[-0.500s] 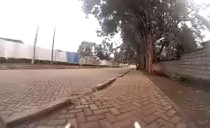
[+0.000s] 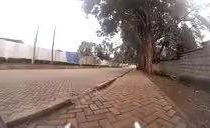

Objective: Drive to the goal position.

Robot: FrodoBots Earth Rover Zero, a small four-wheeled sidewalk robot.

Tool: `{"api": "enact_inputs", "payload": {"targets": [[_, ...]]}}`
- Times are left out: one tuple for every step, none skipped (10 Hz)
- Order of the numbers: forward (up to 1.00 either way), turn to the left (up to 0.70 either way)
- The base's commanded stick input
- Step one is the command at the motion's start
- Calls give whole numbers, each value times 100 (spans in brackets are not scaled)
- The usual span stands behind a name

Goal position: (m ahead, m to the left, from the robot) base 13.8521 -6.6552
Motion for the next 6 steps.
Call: {"api": "enact_inputs", "payload": {"targets": [[50,0],[50,11],[50,6],[50,1],[50,-35],[50,-40]]}}
